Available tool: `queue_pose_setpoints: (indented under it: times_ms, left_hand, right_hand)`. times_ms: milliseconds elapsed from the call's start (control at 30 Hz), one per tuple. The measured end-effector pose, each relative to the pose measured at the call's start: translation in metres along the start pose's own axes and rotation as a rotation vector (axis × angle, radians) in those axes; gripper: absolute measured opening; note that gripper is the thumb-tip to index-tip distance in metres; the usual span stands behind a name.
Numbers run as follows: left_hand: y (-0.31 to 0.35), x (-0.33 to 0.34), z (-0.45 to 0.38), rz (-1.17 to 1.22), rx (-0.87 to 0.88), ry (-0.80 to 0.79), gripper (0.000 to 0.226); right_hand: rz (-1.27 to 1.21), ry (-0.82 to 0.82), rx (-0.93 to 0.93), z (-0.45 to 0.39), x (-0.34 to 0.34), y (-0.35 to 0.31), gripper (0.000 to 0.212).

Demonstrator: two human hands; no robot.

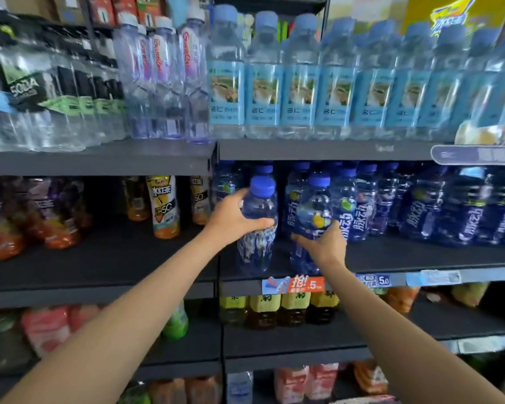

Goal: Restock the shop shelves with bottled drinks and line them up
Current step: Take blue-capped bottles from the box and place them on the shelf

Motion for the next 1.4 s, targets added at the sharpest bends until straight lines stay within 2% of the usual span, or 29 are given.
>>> queue_pose_setpoints:
  times_ms: [133, 267, 333, 400, 500, 600, 733, 867, 967, 1067, 1167, 1267, 1400]
  left_hand:
    - [0.001, 0.027, -0.022, 0.036, -0.106, 0.025, 0.053]
    - [0.008, 0.043, -0.037, 0.024, -0.251, 0.023, 0.068]
    - [0.007, 0.049, -0.036, -0.019, -0.294, 0.043, 0.071]
    - [0.001, 0.056, -0.029, -0.018, -0.336, 0.015, 0.075]
    - [-0.014, 0.068, -0.012, -0.022, -0.456, -0.023, 0.101]
    - [-0.019, 0.077, 0.001, -0.166, -0.518, 0.052, 0.091]
    - [-0.021, 0.091, 0.003, -0.345, -0.491, 0.187, 0.08]
    - [-0.029, 0.115, -0.008, -0.408, -0.517, 0.326, 0.078]
    - [-0.028, 0.129, -0.015, -0.408, -0.523, 0.438, 0.073]
    - [-0.031, 0.129, -0.022, -0.364, -0.527, 0.434, 0.072]
    - [-0.039, 0.111, -0.009, -0.172, -0.443, 0.421, 0.064]
    - [-0.052, 0.068, 0.036, -0.043, -0.37, 0.631, 0.041]
    - [-0.094, -0.002, 0.13, 0.0, -0.527, 0.831, 0.034]
  right_hand:
    - [0.115, -0.088, -0.065, -0.02, 0.002, 0.006, 0.077]
    - [0.145, -0.342, -0.124, -0.039, -0.004, 0.015, 0.081]
    - [0.137, -0.426, -0.155, -0.043, -0.009, 0.021, 0.076]
    - [0.137, -0.405, -0.2, -0.043, -0.013, 0.025, 0.071]
    - [0.296, -0.274, -0.315, -0.04, -0.014, 0.024, 0.065]
    - [0.44, -0.237, -0.356, -0.041, -0.011, 0.023, 0.077]
    - [0.519, -0.342, -0.399, -0.056, -0.022, 0.021, 0.074]
    - [0.516, -0.179, -0.581, -0.063, -0.044, 0.016, 0.067]
    - [0.492, -0.137, -0.653, -0.065, -0.046, 0.014, 0.061]
    - [0.368, -0.106, -0.724, -0.061, -0.04, 0.013, 0.045]
    - [0.191, -0.122, -0.897, -0.04, -0.028, -0.006, 0.027]
    - [0.111, -0.206, -1.059, -0.008, -0.004, -0.041, 0.025]
    - [0.063, -0.408, -1.2, 0.062, 0.053, -0.096, 0.027]
Point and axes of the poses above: each hand's wrist, its own z-axis away from the middle knuckle, its own x-axis out of the palm, y = z × x, the point moved 3 cm from there along -z, towards the middle knuckle, and after that the axes turned 4 degrees about -x, right-handed, at the moved point
